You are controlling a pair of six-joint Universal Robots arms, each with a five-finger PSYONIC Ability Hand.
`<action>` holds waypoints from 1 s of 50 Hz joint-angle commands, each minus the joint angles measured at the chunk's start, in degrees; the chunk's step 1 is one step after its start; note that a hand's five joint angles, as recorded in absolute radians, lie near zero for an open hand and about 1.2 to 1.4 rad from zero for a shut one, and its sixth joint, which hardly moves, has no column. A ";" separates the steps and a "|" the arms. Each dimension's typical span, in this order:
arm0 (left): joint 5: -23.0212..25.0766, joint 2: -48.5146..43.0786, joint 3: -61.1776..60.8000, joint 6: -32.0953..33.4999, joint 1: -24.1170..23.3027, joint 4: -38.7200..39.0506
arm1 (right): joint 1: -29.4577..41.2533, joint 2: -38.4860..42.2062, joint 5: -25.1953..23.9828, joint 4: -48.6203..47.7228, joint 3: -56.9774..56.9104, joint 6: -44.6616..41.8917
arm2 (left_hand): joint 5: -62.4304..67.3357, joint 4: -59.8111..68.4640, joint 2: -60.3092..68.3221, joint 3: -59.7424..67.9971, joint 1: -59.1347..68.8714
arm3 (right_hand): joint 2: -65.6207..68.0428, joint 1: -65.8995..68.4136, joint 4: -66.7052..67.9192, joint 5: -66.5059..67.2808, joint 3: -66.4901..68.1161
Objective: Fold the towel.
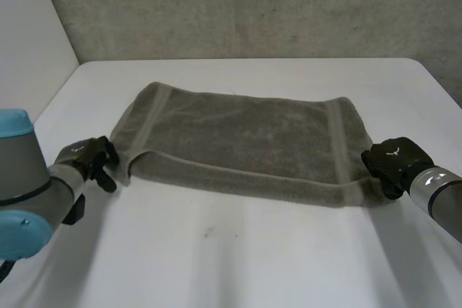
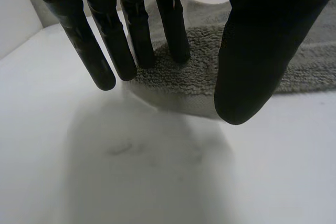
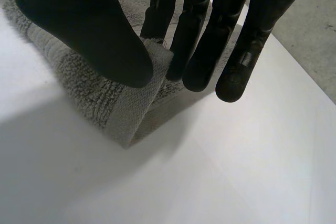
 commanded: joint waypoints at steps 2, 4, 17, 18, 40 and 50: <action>-0.26 -5.42 7.40 0.33 -1.60 -0.10 | 0.44 0.60 0.00 0.00 0.14 0.01 | 4.83 4.79 4.79 4.76 4.49 | 12.40 24.77 11.53 13.10 11.80; -0.26 -6.31 8.46 0.51 -1.87 -0.10 | 0.44 0.69 0.00 0.00 0.14 0.01 | 5.00 4.96 4.96 4.93 4.66 | 12.40 24.77 11.53 13.10 11.80; 0.09 -11.66 15.49 1.21 -3.62 -0.01 | 0.52 1.66 0.00 0.00 0.05 -0.17 | 4.67 4.63 4.63 4.60 4.33 | 12.40 24.77 11.53 13.10 11.80; 0.09 -11.67 15.50 1.21 -3.62 -0.01 | 0.52 2.01 0.00 0.00 0.05 -0.17 | 4.66 4.63 4.63 4.60 4.33 | 12.40 24.77 11.53 13.10 11.80; 1.67 -1.94 10.94 5.17 -3.19 8.60 | 0.79 1.75 0.26 0.18 -0.74 -0.17 | 44.17 44.13 44.13 44.11 43.84 | 12.40 24.77 11.53 13.10 11.80; 10.99 3.71 4.42 5.34 -0.11 8.25 | 0.87 -0.36 0.26 0.62 -1.00 0.01 | 30.07 30.03 30.03 30.00 29.73 | 12.40 24.77 11.53 13.10 11.80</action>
